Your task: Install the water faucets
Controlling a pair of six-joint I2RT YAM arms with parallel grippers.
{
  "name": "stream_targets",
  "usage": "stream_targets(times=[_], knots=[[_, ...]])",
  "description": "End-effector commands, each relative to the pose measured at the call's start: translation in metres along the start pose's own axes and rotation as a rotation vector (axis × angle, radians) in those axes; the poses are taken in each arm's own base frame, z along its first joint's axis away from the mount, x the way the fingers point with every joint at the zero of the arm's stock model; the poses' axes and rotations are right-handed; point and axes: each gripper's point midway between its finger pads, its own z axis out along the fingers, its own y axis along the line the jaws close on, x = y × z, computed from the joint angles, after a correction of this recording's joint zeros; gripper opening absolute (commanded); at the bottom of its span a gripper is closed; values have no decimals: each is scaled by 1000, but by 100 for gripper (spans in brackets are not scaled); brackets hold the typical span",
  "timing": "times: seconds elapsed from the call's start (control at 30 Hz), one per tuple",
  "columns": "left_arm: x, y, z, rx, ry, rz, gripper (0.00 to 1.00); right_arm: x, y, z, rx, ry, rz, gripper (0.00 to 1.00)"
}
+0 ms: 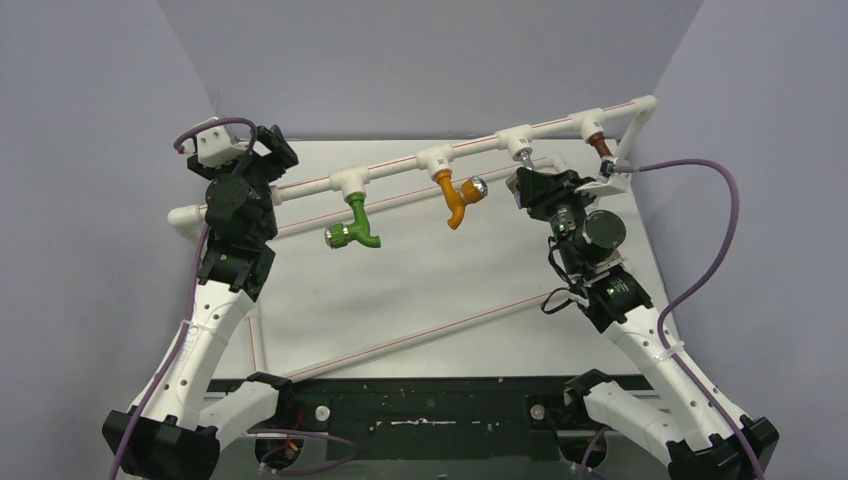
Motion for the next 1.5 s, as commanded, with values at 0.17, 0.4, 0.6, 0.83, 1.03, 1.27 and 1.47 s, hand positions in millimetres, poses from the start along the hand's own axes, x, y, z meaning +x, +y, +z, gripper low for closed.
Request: stream_targets(times=[0.17,0.4,0.6,0.83,1.03,1.27,1.47], knots=[[128,40,-35,-72,407,241,80,-72,17,-13,-28,-267,649,0],[128,40,-35,-69,407,237,80,-63,20,-4,-50,-232,1002,0],[127,41,-34,-76,405,240,80,-59,16,-1,-77,-246,1225,0],[125,43,-34,-78,403,236,80,-72,32,9,-124,-208,1404,0],[124,44,-34,-80,400,230,80,-79,40,10,-194,-202,1508,0],[124,46,-33,-84,400,227,80,-70,30,6,-137,-209,1472,18],[123,47,-33,-89,398,227,80,-61,23,5,-97,-194,1441,51]])
